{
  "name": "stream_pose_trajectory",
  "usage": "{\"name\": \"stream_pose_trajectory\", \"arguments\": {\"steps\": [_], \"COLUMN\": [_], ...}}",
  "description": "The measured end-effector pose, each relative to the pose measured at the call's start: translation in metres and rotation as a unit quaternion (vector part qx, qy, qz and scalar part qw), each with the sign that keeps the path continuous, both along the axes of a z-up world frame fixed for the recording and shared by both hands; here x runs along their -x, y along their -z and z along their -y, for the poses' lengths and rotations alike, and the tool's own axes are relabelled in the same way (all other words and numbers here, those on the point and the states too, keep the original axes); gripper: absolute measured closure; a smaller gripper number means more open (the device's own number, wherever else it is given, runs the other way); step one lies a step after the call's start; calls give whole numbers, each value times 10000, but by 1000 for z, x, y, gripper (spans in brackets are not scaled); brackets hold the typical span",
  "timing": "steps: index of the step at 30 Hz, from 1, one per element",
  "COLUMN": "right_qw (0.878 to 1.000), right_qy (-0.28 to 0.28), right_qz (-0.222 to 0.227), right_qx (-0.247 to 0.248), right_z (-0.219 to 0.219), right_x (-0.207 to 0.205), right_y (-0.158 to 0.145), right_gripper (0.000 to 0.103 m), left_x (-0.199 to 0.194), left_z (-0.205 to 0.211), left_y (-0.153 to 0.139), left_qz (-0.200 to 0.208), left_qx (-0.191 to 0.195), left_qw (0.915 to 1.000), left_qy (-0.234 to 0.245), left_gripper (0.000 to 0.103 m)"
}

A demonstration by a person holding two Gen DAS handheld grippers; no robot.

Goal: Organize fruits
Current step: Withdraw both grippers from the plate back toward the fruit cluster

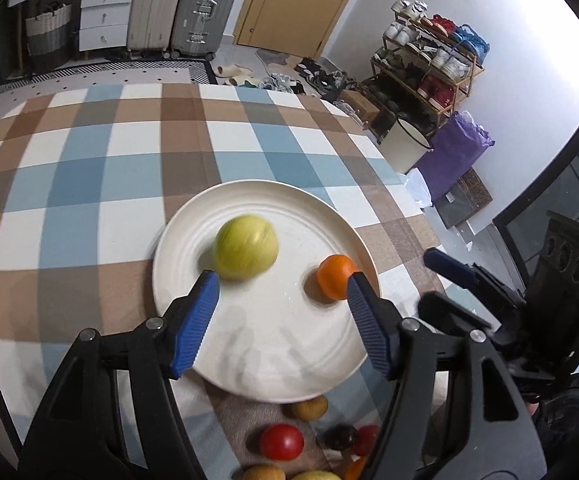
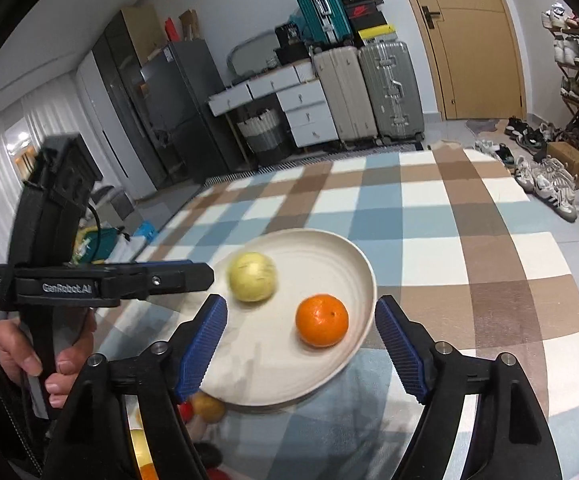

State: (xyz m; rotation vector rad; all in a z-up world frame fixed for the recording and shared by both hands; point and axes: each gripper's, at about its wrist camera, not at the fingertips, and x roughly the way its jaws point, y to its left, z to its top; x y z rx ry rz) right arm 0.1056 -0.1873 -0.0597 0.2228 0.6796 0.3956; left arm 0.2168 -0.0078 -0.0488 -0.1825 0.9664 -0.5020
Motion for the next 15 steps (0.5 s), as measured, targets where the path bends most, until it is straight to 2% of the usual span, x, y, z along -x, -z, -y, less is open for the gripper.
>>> {"name": "stream_pose_trajectory", "arguments": {"steps": [3, 10, 12, 15], "right_qw": [9999, 9997, 9995, 9993], "right_qy": [-29, 8, 7, -7], "right_qz": [120, 241, 264, 316], "right_qx": [-14, 109, 146, 178], "right_z": [-2, -8, -9, -11], "right_x": [11, 35, 43, 54], "right_y": [-9, -22, -25, -30], "right_gripper": [15, 12, 12, 11], "left_x": [14, 54, 63, 78], "left_z": [-8, -17, -18, -22], "left_y": [-6, -16, -18, -21], "left_qz": [52, 242, 250, 258], "left_qx": [-4, -174, -167, -155], "left_qw": [10000, 9995, 9995, 9995], "left_qy": [-70, -96, -109, -124], "left_gripper": [38, 28, 22, 21]}}
